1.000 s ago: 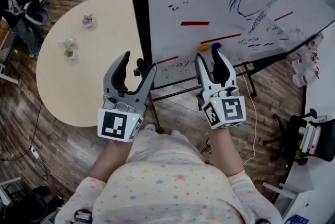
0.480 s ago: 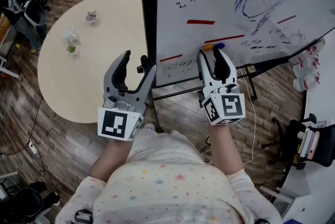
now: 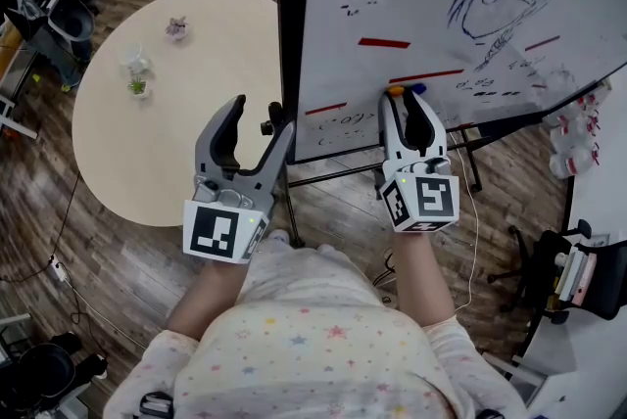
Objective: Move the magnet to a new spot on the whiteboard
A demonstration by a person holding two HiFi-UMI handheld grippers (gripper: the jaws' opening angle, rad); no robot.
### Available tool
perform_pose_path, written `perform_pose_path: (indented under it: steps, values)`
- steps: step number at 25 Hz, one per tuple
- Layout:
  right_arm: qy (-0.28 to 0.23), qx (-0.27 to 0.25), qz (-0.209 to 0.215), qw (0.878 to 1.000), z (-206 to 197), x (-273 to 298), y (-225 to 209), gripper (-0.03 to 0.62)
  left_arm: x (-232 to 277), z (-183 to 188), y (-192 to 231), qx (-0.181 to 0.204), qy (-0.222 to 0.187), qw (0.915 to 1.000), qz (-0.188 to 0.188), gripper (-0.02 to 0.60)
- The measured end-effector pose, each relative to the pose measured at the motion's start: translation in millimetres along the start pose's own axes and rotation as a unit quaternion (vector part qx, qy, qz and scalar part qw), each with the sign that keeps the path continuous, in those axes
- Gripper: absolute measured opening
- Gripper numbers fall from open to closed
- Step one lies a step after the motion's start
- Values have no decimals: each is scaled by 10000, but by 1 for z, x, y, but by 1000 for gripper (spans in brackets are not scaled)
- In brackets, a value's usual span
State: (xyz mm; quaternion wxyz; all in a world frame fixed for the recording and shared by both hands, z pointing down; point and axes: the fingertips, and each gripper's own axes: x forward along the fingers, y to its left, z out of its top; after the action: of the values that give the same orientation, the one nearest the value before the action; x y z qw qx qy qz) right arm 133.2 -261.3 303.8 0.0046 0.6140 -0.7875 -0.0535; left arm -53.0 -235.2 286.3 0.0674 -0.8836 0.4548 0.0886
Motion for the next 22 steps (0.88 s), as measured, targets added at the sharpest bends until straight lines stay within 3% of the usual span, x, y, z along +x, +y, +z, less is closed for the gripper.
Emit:
perform_pose_path:
  steps: [22]
  values:
    - [46,66,27,10000,0,-1,1,121,-3,-1,-1,-54,36,10000,22,256]
